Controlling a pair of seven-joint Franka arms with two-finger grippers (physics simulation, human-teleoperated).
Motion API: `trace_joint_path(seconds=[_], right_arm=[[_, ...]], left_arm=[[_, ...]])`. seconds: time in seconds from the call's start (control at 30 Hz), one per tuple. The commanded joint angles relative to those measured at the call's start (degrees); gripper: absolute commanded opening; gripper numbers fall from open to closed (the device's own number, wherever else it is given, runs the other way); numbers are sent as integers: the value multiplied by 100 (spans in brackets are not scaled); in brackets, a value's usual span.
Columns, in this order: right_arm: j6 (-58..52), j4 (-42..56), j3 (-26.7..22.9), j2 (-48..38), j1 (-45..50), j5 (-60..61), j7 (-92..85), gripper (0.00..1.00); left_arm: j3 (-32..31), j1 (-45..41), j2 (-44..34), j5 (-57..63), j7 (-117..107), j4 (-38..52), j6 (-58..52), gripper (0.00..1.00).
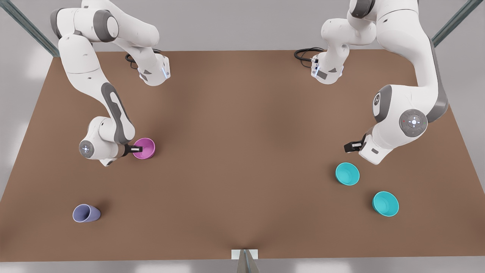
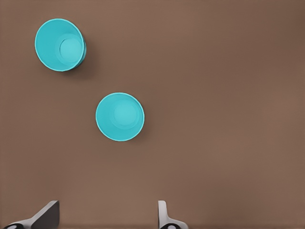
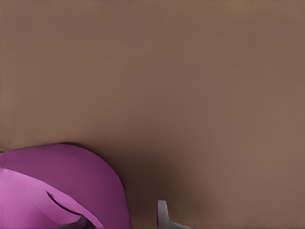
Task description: Stack the blue bowl on the pink bowl
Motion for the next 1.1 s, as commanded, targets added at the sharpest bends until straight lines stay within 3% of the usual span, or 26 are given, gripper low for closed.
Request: trace_joint_path(seconds=[0.0,0.07,0.2,0.27,0.3,0.43,0.47,0.53,0.67,0.7,0.73,0.77,0.87,1.0,1.07], right_arm=[[-59,56,16,-31,12,-48,-15,27],[-130,135,25,-22,47,-48,-15,21],[-621,889,305,22,239,207,2,21],[-736,1769,341,303,1197,1752,20,21],[-526,2454,323,698,1751,2413,212,21],[406,5320,280,2684,3395,2352,2471,21],[625,5610,279,2992,3685,2343,3007,21],[1512,5646,288,3291,3984,2369,3376,21],[1619,5778,280,3617,4072,2360,3412,21],[1619,5778,279,3669,4072,2360,3412,21],[1619,5778,271,3678,4072,2360,3430,30],[1610,5778,271,3678,4072,2352,3517,100],[1356,5839,279,3582,4063,2431,3623,100],[214,5822,288,2651,3642,2817,4712,100],[-1042,5795,201,2246,3062,2669,4827,100]], left_arm=[[-1,9,-5,4,-55,3,-4,100],[-1,0,-14,4,-55,3,-4,100],[-1,0,-14,4,-64,11,-74,100],[-1,0,-14,4,-64,3,-74,100],[-1,0,-14,4,-64,3,-74,100],[-378,-35,-23,-171,-90,12,-118,100],[-370,0,-14,-505,-90,12,-100,100],[-361,53,-14,-514,85,20,-83,100],[-326,588,21,-391,2651,29,-31,100],[-326,765,353,-400,2766,55,285,100],[-317,826,820,-400,2793,432,523,100],[-317,931,1013,-409,3133,486,707,100],[-317,1301,2182,-435,4066,1418,953,100],[-308,1380,2657,-866,4593,1146,1385,100],[-282,1503,2983,-848,4955,1093,1394,100]])
